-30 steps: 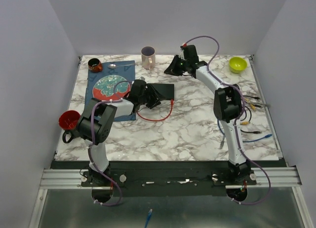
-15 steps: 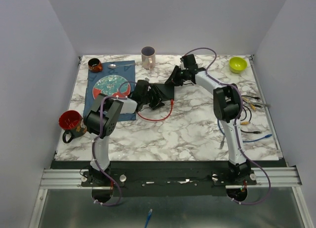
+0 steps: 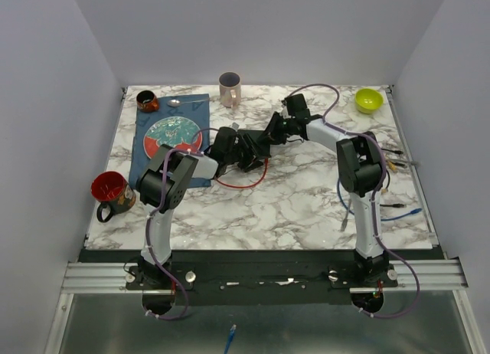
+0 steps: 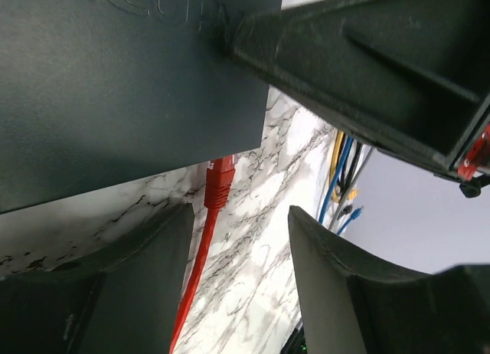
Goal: Pull the plug from the switch port
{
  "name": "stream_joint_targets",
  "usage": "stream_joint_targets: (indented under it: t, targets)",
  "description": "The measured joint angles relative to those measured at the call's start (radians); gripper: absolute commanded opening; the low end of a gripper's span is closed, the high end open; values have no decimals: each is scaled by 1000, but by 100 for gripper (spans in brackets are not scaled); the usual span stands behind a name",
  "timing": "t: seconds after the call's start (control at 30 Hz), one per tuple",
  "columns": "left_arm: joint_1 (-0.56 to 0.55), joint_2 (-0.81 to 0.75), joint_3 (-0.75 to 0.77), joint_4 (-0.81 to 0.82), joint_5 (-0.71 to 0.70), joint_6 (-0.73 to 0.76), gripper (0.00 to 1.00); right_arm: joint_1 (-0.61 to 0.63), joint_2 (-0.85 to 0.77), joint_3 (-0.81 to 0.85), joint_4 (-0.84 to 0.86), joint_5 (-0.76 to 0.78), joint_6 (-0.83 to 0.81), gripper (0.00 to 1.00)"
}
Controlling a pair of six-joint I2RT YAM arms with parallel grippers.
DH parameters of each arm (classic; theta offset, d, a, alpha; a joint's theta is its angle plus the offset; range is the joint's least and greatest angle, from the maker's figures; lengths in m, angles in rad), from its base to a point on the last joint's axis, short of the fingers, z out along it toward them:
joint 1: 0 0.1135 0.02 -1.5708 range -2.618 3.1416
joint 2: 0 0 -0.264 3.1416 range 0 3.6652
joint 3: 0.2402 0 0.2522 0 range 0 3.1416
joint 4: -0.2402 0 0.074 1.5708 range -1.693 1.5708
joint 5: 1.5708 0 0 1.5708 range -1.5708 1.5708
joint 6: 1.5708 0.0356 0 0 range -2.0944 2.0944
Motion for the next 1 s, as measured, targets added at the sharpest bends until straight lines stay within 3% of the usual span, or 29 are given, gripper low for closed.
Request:
stream_joint_targets:
  t: [0.3,0.6,1.0]
  targets:
    - [-1,14,-89,148,-31,-129,51,13,-18,-37,19,1,18,23]
    - [-6,26,-123,241,-153,-239,50,13,-48,-79,39,28,18,23]
    - [-19,27,-125,253,-234,-263,49,13,-87,-127,45,89,6,22]
